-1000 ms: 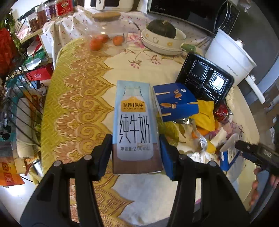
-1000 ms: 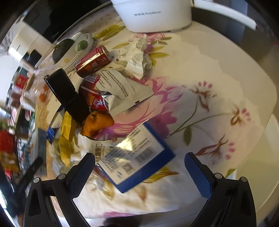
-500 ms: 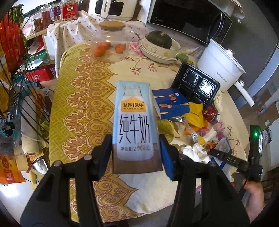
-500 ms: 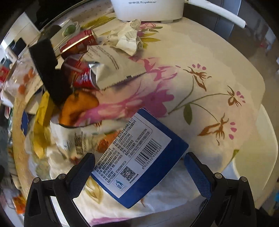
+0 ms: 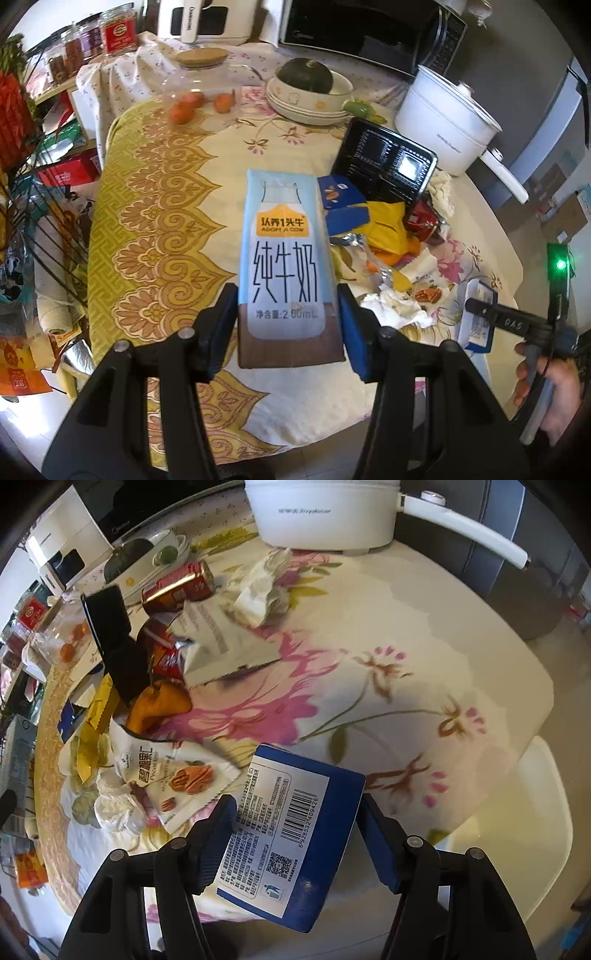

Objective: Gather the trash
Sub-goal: 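Carry the milk carton and blue box toward the white bin with both tools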

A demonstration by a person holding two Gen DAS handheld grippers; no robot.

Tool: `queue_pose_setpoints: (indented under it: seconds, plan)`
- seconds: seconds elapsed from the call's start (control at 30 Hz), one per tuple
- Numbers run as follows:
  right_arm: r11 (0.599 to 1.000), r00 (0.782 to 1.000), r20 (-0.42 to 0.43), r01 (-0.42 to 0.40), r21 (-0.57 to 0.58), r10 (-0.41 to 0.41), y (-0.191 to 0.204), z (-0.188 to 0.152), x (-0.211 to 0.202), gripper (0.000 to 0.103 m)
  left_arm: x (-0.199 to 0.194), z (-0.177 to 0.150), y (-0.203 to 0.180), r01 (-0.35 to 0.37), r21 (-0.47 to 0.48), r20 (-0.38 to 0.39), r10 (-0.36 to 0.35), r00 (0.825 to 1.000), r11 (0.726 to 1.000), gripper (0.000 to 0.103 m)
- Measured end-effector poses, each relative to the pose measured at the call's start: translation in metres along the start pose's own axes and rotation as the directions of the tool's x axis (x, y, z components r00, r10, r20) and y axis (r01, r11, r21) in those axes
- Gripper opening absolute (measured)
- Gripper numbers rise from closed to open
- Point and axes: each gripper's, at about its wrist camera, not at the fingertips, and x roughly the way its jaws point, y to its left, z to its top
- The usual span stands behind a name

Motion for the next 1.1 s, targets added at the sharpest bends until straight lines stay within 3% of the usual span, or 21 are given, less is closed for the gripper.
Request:
queue_pose_setpoints:
  seconds: [0.23, 0.5, 0.6, 0.73, 1.1]
  plan:
    - [1.000, 0.999, 0.037, -0.003, -0.028, 0.004, -0.023, 0.005, -0.026, 0.067, 0.001, -0.003, -0.035, 0.025, 0.075, -0.003, -0.025, 1.000, 0.997, 0.055]
    - [0.999, 0.998, 0.051, -0.046, 0.025, 0.045, -0.072, -0.004, -0.043, 0.067, 0.010, -0.009, -0.097, 0.060, 0.204, -0.014, -0.059, 0.998, 0.977, 0.055]
    - [0.997, 0.996, 0.072, -0.064, 0.037, 0.061, -0.090, -0.006, -0.051, 0.067, 0.013, -0.013, -0.124, 0.075, 0.266, -0.021, -0.072, 0.997, 0.961, 0.055]
    - [1.000, 0.994, 0.113, -0.011, 0.026, 0.008, -0.116, -0.013, -0.065, 0.067, 0.017, -0.021, -0.159, 0.102, 0.333, -0.038, -0.094, 0.995, 0.937, 0.055]
    - [0.995, 0.991, 0.125, 0.028, 0.095, -0.040, -0.197, -0.045, -0.078, 0.067, 0.026, -0.046, -0.247, 0.168, 0.492, -0.089, -0.143, 0.986, 0.854, 0.055]
